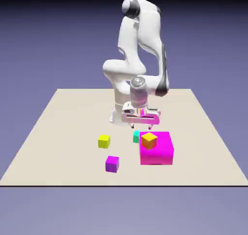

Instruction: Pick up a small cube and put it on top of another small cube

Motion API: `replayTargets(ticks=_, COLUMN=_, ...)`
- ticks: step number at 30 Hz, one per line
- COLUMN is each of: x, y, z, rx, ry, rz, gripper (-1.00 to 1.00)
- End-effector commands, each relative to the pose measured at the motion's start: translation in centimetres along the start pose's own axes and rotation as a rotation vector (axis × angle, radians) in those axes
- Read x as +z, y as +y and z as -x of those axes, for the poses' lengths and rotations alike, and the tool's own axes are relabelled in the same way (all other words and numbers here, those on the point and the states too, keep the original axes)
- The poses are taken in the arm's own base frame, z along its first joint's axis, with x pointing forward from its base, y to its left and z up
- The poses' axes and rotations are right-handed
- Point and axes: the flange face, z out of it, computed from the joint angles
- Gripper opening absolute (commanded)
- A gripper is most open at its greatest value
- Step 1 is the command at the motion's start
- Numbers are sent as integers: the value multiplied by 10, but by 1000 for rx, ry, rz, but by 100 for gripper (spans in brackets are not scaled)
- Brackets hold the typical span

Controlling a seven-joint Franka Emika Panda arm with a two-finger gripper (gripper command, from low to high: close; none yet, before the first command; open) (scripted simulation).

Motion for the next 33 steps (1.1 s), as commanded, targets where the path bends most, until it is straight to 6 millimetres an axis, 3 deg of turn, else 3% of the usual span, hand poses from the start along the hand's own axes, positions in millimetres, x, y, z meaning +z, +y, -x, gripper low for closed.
replayTargets(ticks=1, x=2, y=-1, z=1, rx=-3, ry=-8, rz=-7, gripper=0)
replayTargets(ticks=11, x=29, y=-3, z=2, rx=4, ry=-39, rz=-10, gripper=0)
replayTargets(ticks=21, x=66, y=14, z=-18, rx=33, ry=59, rz=65, gripper=0)
replayTargets(ticks=22, x=66, y=14, z=-18, rx=33, ry=59, rz=65, gripper=-100)
replayTargets(ticks=33, x=29, y=-3, z=2, rx=4, ry=-39, rz=-10, gripper=-100)
